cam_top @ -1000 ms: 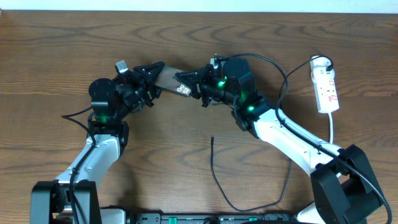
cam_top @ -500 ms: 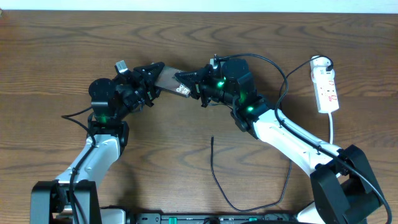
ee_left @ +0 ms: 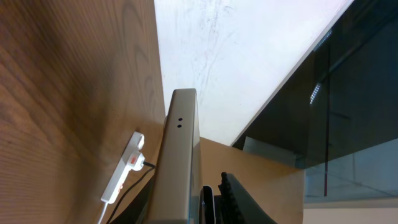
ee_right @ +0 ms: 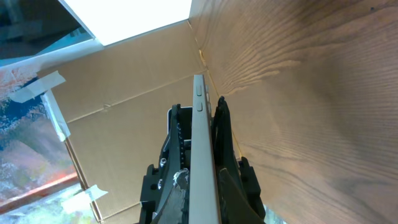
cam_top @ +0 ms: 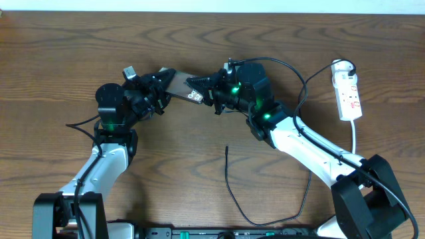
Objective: Plug charger to phone and switch on socket
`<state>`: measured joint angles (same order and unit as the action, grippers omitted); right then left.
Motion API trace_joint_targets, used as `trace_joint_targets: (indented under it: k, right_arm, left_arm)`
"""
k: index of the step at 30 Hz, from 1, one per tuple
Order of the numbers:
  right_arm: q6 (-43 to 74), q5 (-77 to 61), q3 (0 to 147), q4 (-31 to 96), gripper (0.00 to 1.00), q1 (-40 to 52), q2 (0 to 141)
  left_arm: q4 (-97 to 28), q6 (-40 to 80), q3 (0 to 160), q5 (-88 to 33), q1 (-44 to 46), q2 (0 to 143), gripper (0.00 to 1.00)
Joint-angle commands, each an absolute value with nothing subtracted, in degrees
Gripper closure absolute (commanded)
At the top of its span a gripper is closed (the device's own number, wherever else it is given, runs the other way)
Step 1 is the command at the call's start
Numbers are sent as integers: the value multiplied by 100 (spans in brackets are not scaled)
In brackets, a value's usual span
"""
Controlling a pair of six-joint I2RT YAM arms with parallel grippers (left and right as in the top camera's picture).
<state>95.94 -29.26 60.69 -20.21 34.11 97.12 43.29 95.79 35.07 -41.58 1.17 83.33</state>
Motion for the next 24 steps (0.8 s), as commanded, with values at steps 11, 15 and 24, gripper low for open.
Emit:
trace_joint_targets:
  k: [11, 15, 24]
  right_arm:
    - [9618, -3050, 6152, -2084, 99, 3640, 9699]
    - [9618, -3033, 6152, -2091, 99, 3677, 9699]
    - [9618, -3037, 6152, -2102, 99, 3686, 9699]
  left_arm:
    - [4335, 9476, 3483, -4058, 93, 8274, 77]
    - [4335, 9456, 3483, -4038, 93, 8274, 77]
    - [4333, 9404, 3483, -4038, 93, 8274, 78]
